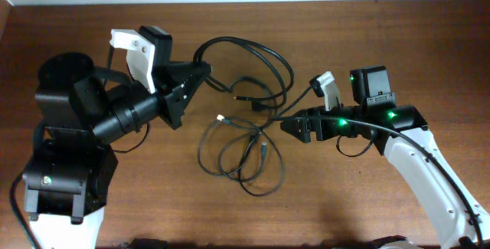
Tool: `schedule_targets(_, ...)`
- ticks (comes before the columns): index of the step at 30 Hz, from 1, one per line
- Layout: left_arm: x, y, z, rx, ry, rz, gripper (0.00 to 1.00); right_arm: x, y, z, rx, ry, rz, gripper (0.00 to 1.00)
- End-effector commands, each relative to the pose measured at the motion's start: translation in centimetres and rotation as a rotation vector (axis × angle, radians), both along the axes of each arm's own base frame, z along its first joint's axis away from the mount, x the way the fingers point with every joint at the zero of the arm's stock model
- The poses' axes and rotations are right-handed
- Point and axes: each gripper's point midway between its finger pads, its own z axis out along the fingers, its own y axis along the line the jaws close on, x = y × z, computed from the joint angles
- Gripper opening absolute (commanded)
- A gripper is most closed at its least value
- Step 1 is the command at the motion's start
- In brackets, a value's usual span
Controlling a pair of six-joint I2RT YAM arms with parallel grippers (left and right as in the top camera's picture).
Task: Untangle cables
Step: 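Open the right gripper and lift it away from the cables, then lower the right gripper into the cable pile and grasp one black cable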
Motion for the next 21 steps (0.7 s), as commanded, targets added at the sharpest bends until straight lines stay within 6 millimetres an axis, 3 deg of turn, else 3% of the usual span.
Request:
schedule_targets(1,1.2,1.3,-0.1,-0.006,0.028,0.116,0.00,-1.1,1.6,2.2,0.125,-0.066,0.137,0.88)
schedule_targets(7,1.3,1.6,-0.6,-0.005,0.055,0.139,0.00,-1.0,1.6,2.2,0.126,-0.066,0.136,0.88)
schedule_targets(15,1.9,3.8,-3.3,0.069,0.147,0.283,0.08,-1.1,1.6,2.2,0.130,-0.042,0.121,0.88)
schedule_targets(16,1.9,3.9,-3.3,0.070,0.149,0.283,0.17,-1.1,1.6,2.2,0.131,-0.041,0.120,0.88)
schedule_targets(18,1.9,3.9,-3.5,0.074,0.156,0.289,0.52,-1.1,1.6,2.2,0.132,-0.035,0.116,0.88)
schedule_targets(21,1.9,4.7,-4.5,0.101,0.192,0.333,0.76,-1.1,1.6,2.2,0.135,-0.020,0.106,0.88)
